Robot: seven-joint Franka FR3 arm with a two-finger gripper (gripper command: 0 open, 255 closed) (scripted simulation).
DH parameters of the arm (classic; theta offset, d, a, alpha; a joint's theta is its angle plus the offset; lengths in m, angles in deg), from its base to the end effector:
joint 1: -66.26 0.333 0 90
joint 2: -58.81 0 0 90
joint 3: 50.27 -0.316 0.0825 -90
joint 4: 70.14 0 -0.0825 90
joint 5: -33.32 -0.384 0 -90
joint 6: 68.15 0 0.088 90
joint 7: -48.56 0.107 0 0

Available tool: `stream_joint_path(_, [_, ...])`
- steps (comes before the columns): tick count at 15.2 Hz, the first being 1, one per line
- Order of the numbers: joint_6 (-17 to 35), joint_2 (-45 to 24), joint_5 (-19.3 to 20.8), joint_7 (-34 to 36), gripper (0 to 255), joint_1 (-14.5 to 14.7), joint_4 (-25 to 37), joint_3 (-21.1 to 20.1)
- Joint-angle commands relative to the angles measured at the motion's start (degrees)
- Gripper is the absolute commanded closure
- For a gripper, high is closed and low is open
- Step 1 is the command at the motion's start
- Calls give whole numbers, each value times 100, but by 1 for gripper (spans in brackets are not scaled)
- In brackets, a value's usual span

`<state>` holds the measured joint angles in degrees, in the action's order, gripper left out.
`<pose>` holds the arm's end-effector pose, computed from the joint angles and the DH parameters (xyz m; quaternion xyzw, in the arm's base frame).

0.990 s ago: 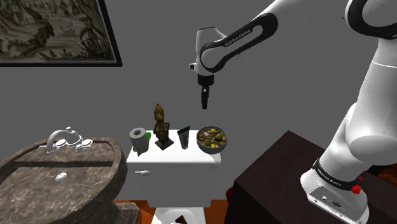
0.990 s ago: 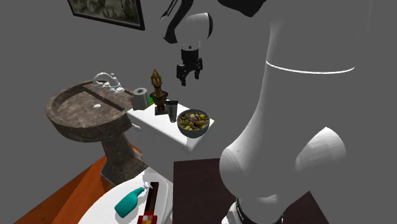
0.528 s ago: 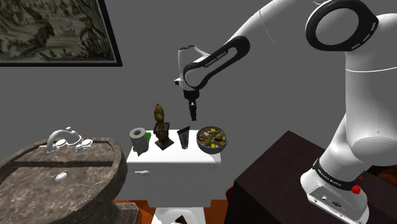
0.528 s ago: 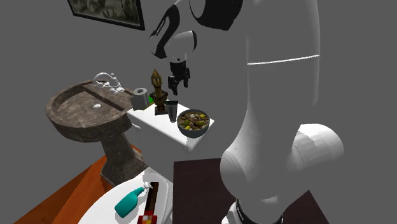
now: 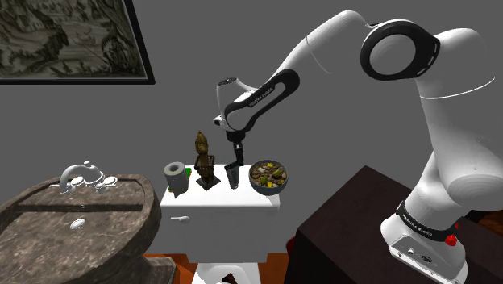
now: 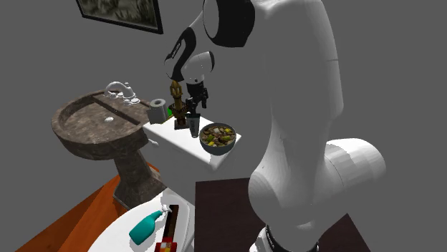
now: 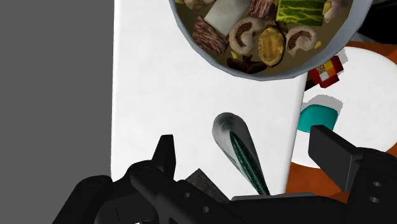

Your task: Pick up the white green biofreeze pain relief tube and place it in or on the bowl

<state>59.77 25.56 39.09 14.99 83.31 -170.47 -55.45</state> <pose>0.6089 0.2405 0.2332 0.8699 0.4907 -0.0487 0.0083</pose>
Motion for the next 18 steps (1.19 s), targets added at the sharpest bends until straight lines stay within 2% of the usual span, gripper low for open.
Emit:
stream_joint_path(1, [132, -80, 15, 9, 0, 4, -50, 8])
stream_joint_path(10, [221, -150, 25, 15, 0, 6, -71, 15])
stream_joint_path(11, [221, -150, 25, 15, 255, 6, -71, 15])
stream_joint_path(18, [222, -150, 25, 14, 255, 5, -71, 16])
